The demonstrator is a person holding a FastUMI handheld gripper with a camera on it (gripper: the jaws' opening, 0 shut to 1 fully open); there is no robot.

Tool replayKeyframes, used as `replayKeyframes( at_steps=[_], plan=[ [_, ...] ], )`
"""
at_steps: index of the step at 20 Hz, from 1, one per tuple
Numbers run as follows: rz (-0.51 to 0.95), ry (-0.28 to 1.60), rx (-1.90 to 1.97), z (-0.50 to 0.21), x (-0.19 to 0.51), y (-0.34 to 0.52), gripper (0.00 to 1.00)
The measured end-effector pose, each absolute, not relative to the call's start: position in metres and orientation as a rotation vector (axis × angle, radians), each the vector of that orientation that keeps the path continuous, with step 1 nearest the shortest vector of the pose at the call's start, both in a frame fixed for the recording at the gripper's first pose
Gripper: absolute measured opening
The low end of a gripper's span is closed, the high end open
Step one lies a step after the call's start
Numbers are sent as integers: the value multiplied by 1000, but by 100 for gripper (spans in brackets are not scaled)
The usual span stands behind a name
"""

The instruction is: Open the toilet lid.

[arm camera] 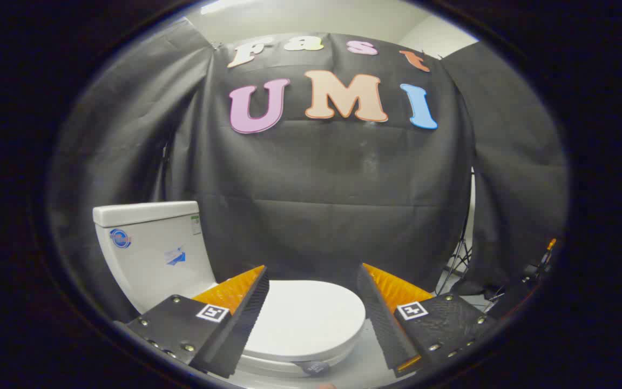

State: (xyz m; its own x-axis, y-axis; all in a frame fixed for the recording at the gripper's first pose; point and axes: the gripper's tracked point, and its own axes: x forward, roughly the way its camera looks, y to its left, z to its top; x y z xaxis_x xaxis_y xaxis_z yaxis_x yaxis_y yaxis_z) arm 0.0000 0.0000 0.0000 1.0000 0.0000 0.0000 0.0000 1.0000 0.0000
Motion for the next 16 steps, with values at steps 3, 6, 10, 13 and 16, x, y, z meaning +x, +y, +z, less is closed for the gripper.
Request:
replayKeyframes(
  at_steps=[3, 6, 10, 13, 16],
  plan=[
    [-9, 0, -10, 2, -1, -6, 97],
    [12, 9, -49, 5, -5, -1, 97],
    [24, -3, -42, 12, -15, 1, 97],
    [6, -12, -40, 18, -21, -7, 97],
    [-8, -24, -22, 24, -24, -14, 97]
  ],
)
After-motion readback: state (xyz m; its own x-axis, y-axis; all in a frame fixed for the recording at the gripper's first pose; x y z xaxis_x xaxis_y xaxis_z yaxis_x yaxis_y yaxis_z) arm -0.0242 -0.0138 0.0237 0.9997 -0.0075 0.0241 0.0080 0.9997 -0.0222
